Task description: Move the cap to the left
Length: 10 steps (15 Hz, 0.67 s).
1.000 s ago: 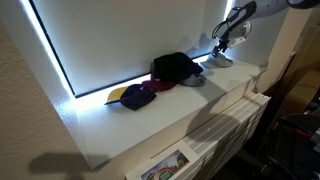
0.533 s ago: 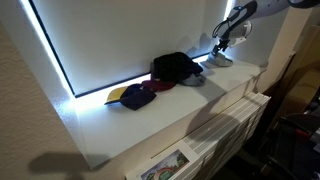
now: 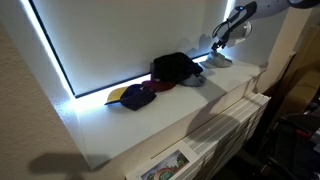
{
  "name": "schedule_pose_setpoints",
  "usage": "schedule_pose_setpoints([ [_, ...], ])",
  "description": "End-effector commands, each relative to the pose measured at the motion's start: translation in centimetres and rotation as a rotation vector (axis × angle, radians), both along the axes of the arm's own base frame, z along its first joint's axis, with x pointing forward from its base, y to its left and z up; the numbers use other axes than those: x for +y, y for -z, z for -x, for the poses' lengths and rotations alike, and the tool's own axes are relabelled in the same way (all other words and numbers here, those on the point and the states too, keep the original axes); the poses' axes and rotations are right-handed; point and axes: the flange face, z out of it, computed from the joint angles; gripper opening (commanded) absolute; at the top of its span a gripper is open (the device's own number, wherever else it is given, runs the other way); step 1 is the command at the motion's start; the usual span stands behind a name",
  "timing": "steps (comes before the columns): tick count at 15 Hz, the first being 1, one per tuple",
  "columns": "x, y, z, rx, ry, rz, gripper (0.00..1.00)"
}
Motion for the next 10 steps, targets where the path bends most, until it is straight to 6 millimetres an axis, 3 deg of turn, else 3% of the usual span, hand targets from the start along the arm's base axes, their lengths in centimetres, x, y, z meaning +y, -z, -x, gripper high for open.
schedule_pose_setpoints([
  [1,0.0,-0.1,0.0,-0.007,-0.014,-0.007,1.00],
  [7,1.0,0.1,-1.4,-0.010,-0.164,-0.012,1.00],
  [10,0.9,1.7,-1.5,0.034,-0.301,-0.128,1.00],
])
